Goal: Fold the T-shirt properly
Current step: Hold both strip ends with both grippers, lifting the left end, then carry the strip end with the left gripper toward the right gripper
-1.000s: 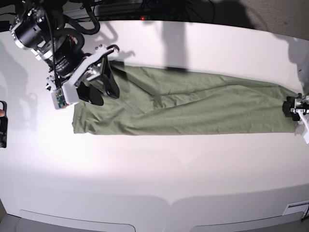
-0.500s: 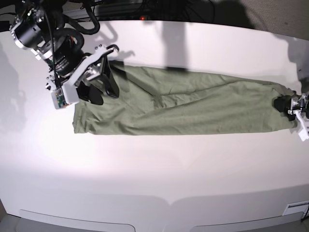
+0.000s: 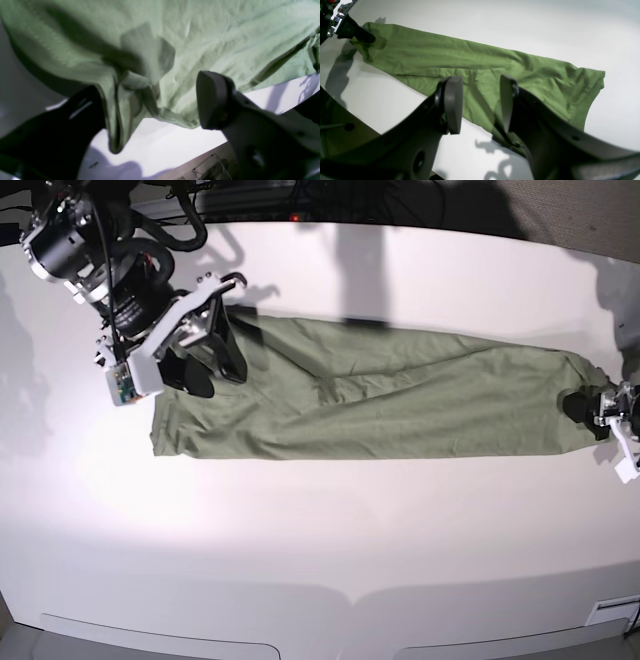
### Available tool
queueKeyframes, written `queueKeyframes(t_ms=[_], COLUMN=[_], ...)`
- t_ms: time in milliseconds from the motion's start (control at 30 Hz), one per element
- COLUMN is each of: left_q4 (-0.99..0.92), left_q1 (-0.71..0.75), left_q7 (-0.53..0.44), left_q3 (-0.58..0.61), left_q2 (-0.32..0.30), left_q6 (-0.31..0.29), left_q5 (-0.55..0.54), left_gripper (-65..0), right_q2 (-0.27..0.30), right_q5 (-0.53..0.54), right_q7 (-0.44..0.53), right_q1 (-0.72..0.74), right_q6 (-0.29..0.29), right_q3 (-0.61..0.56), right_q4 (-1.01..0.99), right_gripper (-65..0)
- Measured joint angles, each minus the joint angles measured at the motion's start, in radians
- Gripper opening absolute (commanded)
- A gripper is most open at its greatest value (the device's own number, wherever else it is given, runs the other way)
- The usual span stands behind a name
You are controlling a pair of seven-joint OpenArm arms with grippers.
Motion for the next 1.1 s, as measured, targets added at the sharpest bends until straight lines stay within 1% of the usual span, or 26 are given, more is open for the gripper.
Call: queueKeyframes(t_ms=[33, 67, 100, 267, 367, 533, 600, 667, 733, 800, 833, 867, 967, 1033, 1067, 1100], left_q4=[0.000, 0.000, 0.000, 0.001, 0.001, 0.014, 0.048, 0.095, 0.142, 0.189, 0.210, 0.228, 0.272, 0.298, 0.308, 0.313], left_q1=[0.000, 0.000, 0.000, 0.000, 0.001, 0.000, -0.001, -0.001, -0.001, -0.001, -0.001, -0.001, 0.000, 0.000, 0.000, 0.000], left_q7=[0.000, 0.000, 0.000, -0.003, -0.047, -0.048, -0.026, 0.009, 0.011, 0.016, 0.035, 0.067, 0.167, 0.188, 0.187, 0.186], left_q3=[0.000, 0.000, 0.000, 0.000, 0.000, 0.000, 0.000, 0.000, 0.000, 0.001, 0.002, 0.002, 0.002, 0.003, 0.003, 0.003], left_q2=[0.000, 0.000, 0.000, 0.000, 0.000, -0.001, -0.004, -0.008, -0.008, -0.005, -0.003, -0.001, 0.000, 0.000, 0.001, 0.004], left_q6=[0.000, 0.000, 0.000, 0.000, 0.000, 0.000, 0.001, 0.001, 0.000, 0.000, 0.000, 0.001, 0.000, 0.000, 0.000, -0.001], left_q5=[0.004, 0.009, 0.009, 0.008, 0.009, 0.009, 0.005, -0.028, -0.051, -0.051, -0.058, -0.087, -0.219, -0.311, -0.338, -0.344], left_gripper=[-40.1, -53.3, -65.0, -65.0, -65.0, -65.0, -65.0, -65.0, -65.0, -65.0, -65.0, -65.0, -65.0, -65.0, -65.0, -65.0], right_q2=[0.000, 0.000, 0.000, 0.000, 0.000, 0.000, 0.000, 0.000, 0.000, 0.000, 0.000, 0.000, 0.000, 0.000, 0.000, 0.000], right_q5=[0.000, 0.000, 0.000, 0.000, 0.000, 0.000, -0.005, -0.020, -0.037, -0.037, -0.035, -0.035, -0.035, -0.035, -0.035, -0.035], right_q7=[0.000, 0.000, 0.000, 0.000, 0.000, 0.000, 0.010, 0.011, 0.011, 0.012, 0.015, 0.023, 0.031, 0.043, 0.050, 0.053], right_q1=[0.000, 0.000, 0.000, 0.000, 0.000, 0.000, 0.000, 0.002, 0.002, 0.002, 0.002, 0.002, 0.002, 0.002, 0.003, 0.006], right_q6=[0.000, 0.000, 0.000, 0.000, 0.000, 0.000, 0.000, 0.000, 0.000, 0.000, 0.000, 0.000, 0.000, 0.000, 0.000, 0.000], right_q3=[0.000, 0.000, 0.000, 0.000, 0.000, 0.000, 0.000, 0.000, 0.000, 0.000, 0.000, 0.000, 0.000, 0.000, 0.000, 0.000], right_q4=[0.000, 0.000, 0.000, 0.000, 0.000, 0.000, 0.000, 0.000, 0.000, 0.000, 0.000, 0.000, 0.000, 0.000, 0.000, 0.000], right_gripper=[-39.7, -39.7, -39.8, -39.7, -39.7, -39.8, -39.8, -39.7, -39.7, -39.7, -39.8, -39.7, -39.7, -39.7, -39.7, -39.7])
